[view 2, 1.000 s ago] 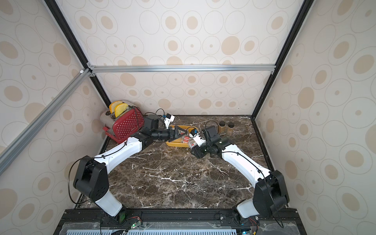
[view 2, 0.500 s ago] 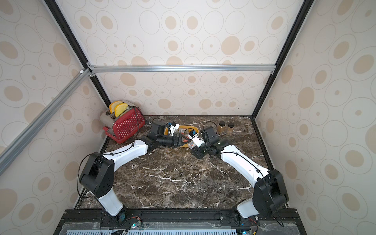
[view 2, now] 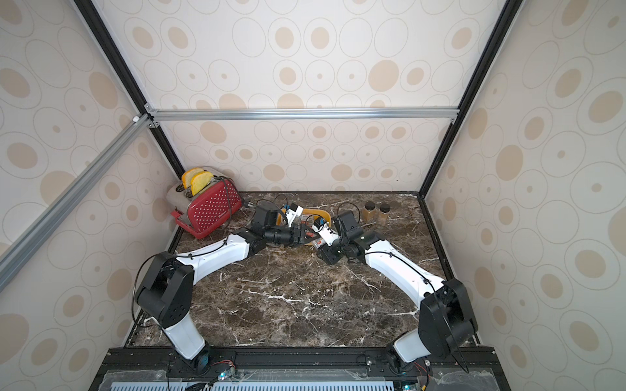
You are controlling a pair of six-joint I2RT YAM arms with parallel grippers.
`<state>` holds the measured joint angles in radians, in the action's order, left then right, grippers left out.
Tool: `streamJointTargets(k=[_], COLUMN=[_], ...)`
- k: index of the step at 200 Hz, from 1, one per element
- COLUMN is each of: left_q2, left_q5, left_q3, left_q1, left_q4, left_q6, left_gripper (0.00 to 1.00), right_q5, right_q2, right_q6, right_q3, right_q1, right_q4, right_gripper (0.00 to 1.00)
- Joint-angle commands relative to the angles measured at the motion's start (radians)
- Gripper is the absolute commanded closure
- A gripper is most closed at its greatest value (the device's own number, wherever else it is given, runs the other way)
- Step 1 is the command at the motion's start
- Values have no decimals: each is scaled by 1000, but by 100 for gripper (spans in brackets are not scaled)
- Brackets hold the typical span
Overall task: Take the paper clips out of the storage box
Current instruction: Place the boxed paper clips at the center of the board.
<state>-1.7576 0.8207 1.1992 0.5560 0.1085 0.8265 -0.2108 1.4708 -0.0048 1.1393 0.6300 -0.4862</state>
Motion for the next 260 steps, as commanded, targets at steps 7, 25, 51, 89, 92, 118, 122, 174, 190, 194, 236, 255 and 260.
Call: streamJointTargets(k=[7,25,51,89,92,118,122,174,190,194,236,255,260], left_q2=[-30,-32,-26,-33,-35,-41,-40,-20,-13,-10,-8,-14,-14], left_q5=[27,23,17,35,35,54,57,87,109,112,142,153,155], left_q3=[2,-3,1,20,20,18,16,5,-3,-3,19,26,28], left_q1=[14,14,14,13,14,15,14,-27,-54,-58,-74,-76,-74], left_q4=[20,20,19,28,29,32,31,-10,-23,-27,-124,-136,-137], left_q6=[-6,-6,-12,-19,-20,-32,-34,-93,-110,-117,-215,-233,-237], left_gripper=[37,42,59,82,83,90,91,94,94,94,93,93,93], right_q5=[-19,-24,-33,-36,-37,-27,-26,21,-40,-56,-150,-203,-211], right_q2=[8,11,12,10,11,-5,-7,-105,-165,-177,-164,-141,-136], right_q6=[-6,-5,-5,0,0,5,7,32,60,66,65,78,83], right_q3=[21,23,26,27,28,33,35,89,80,77,90,83,82], right_q1=[8,7,8,11,10,11,10,-45,-116,-133,-183,-183,-184], right_q4=[9,6,1,-8,-9,-9,-9,-131,-139,-138,-164,-146,-141], right_gripper=[91,95,95,85,84,70,67,9,3,1,2,4,5])
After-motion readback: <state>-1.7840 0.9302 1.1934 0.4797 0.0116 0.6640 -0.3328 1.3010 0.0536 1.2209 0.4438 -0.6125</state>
